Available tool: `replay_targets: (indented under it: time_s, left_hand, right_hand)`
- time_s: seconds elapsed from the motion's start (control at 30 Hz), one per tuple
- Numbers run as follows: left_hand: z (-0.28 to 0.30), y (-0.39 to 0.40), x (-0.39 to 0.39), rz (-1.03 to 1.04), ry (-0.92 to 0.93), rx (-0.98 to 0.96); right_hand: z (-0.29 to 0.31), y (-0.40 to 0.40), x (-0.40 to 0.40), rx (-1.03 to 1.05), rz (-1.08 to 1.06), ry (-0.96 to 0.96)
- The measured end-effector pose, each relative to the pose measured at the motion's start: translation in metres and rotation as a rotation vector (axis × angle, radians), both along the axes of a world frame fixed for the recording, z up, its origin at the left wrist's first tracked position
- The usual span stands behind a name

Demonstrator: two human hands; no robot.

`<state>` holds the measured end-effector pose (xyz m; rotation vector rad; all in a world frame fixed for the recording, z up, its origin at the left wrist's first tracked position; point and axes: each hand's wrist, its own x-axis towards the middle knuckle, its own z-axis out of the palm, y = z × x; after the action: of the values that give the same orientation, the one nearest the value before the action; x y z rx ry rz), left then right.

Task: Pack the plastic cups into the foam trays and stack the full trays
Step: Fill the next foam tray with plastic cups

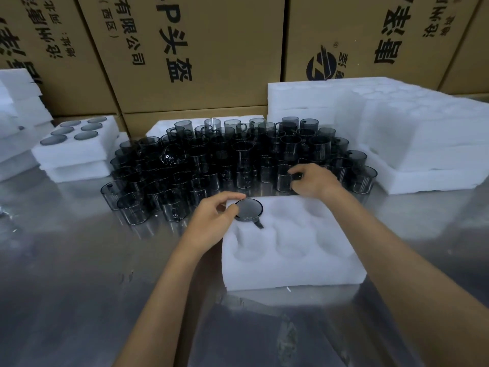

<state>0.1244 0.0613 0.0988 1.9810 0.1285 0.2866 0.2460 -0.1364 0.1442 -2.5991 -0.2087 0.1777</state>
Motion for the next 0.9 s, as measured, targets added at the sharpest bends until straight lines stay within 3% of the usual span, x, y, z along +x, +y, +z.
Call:
replay_targets:
  time_s: [0.13, 0.3, 0.43, 0.53, 0.63, 0.77, 0.9]
  left_hand:
    - [0.001, 0.007, 0.001, 0.06, 0.001, 0.048]
    - [0.002, 0.011, -0.001, 0.093, 0.013, 0.118]
    - [0.009, 0.003, -0.004, 0.155, -0.098, 0.305]
    - [0.02, -0.01, -0.01, 0.178, -0.24, 0.285]
    - [0.027, -0.024, -0.015, 0.106, -0.354, 0.276]
    - [0.029, -0.036, -0.017, 0.101, -0.453, 0.307]
    - [0.027, -0.041, -0.016, 0.126, -0.474, 0.315]
  right_hand:
    - [-0.011, 0.006, 0.004, -0.011, -0.012, -0.036]
    - [-0.022, 0.006, -0.004, 0.126, 0.01, -0.099]
    - [-0.016, 0.008, -0.023, 0.237, 0.109, -0.415]
    - [-0.01, 0.007, -0.052, 0.349, 0.168, -0.651]
    - [-0.014, 0.009, -0.081, 0.418, 0.187, -0.748]
    - [-0.019, 0.012, -0.102, 0.562, 0.183, -0.75]
    - [-0.018, 0.009, -0.107, 0.793, 0.255, -0.52]
